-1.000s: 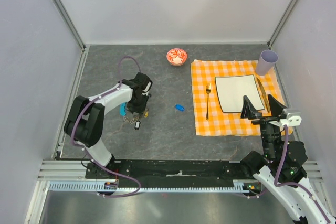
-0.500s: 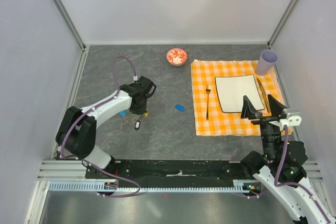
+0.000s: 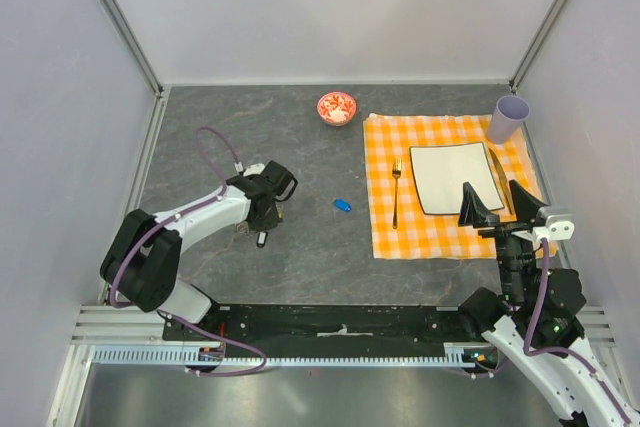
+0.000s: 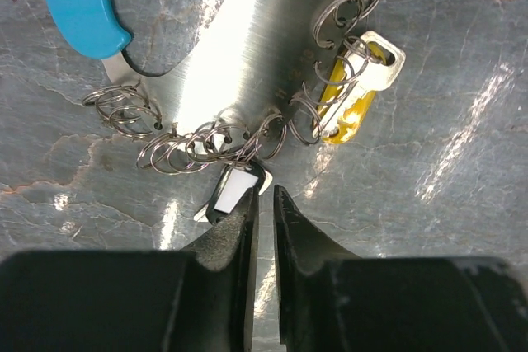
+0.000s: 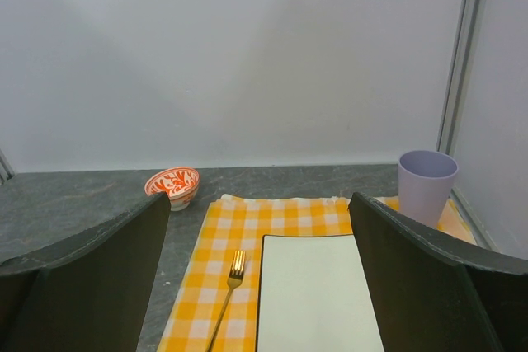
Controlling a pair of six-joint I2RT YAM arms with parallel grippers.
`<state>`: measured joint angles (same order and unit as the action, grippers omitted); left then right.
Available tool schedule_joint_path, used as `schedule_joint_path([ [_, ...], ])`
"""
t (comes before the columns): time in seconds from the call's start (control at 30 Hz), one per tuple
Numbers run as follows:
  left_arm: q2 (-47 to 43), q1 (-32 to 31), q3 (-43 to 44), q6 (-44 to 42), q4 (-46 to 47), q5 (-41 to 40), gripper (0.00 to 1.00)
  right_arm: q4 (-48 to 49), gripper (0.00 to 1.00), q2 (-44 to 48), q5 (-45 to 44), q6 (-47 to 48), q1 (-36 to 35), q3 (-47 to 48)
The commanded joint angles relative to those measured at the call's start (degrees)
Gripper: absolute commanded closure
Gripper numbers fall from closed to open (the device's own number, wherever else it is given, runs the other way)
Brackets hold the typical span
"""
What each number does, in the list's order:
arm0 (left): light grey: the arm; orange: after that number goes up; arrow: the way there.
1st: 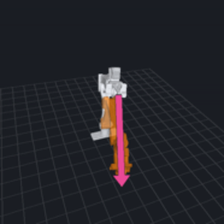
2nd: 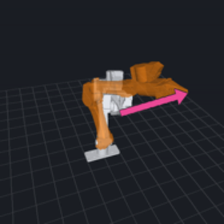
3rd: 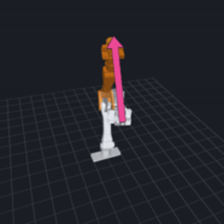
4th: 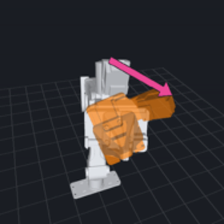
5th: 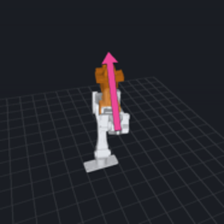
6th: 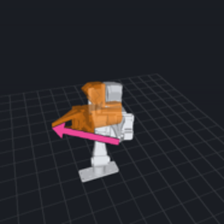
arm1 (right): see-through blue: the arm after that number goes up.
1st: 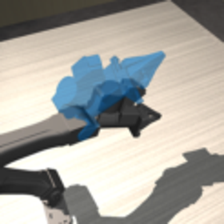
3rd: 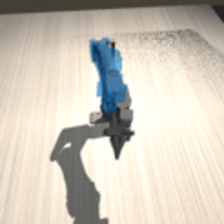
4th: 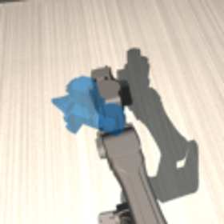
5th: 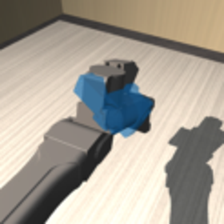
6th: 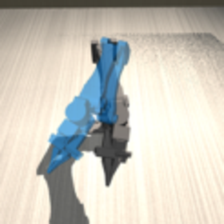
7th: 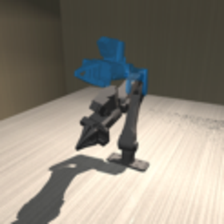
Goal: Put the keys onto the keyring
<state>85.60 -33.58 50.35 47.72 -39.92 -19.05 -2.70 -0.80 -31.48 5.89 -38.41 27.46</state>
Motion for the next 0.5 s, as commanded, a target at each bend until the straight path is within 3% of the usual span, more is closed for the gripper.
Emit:
schedule_joint_path([
  [0.0, 0.18, -0.25, -0.69, 6.5, 3.88, -4.76, 0.81, 0.15, 0.02, 0.53, -1.12, 0.61, -0.61, 0.49],
  [0.33, 3.69, -0.17, -0.95, 8.87, 6.79, -7.23, 0.77, -0.11, 0.02, 0.53, -1.65, 0.88, -0.79, 0.57],
  [0.37, 3.78, -0.17, -1.3, 8.88, 6.96, -7.4, 0.71, -0.11, 0.02, 0.45, -1.65, 0.88, -0.87, 0.57],
  [0.47, 3.69, -0.08, -2.0, 9.05, 7.75, -8.02, 0.71, -0.2, 0.02, 0.53, -1.74, 0.88, -0.87, 0.49],
])
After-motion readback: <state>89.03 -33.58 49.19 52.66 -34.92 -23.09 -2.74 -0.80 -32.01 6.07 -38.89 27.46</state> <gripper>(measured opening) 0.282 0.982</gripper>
